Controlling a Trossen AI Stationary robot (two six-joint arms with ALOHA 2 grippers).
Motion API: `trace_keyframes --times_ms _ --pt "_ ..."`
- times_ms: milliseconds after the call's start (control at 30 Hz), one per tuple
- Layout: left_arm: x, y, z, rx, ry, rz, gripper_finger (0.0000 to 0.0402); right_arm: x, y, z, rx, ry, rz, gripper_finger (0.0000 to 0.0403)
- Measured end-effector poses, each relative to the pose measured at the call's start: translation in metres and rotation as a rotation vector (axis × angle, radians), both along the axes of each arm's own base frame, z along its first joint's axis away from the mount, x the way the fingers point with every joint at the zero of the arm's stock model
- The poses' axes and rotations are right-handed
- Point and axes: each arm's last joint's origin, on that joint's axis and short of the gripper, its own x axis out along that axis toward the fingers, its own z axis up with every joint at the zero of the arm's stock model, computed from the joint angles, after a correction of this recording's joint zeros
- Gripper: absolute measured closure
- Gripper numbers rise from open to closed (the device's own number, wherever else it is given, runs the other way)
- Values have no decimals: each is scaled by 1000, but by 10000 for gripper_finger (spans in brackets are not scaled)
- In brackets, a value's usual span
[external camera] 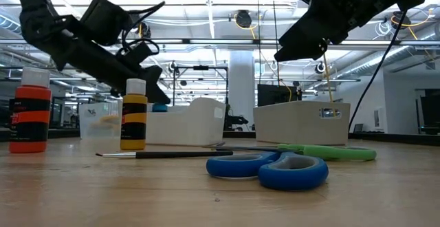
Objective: Pick & Place Paint Supplies
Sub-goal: Put the blue paint bottle into the white bin, then put the top silver and black paintbrush into the gray bin
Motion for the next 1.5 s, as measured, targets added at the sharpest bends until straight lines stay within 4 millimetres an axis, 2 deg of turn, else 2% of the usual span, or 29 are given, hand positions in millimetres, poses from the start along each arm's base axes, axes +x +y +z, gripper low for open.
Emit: trace_keyframes --times_ms 233,300,500,600,733,933,1067,1300,1500 --pt "1 4 -4 -33 -30 39 278 0 0 0 -3 1 2 151" --pt "1 4 -3 -31 -31 37 246 0 0 0 -3 3 2 151" --pt "0 3 -1 -28 -33 28 108 0 0 -1 -5 9 3 151" --pt "0 3 3 -36 -59 31 66 -1 0 -1 -4 6 3 151" --pt "-1 1 11 -37 -102 24 31 -4 -1 -9 -7 21 3 151" --pt "-4 -6 28 -27 -182 -8 16 -14 -3 -28 -66 129 23 152" --pt "-6 -12 40 -22 -239 -33 23 -17 -5 -54 -110 259 30 152" --pt "-10 -18 55 -10 -309 -59 32 -2 -7 -96 -134 384 83 152" --pt "-11 -19 56 4 -306 -68 29 4 -10 -111 -106 421 71 159"
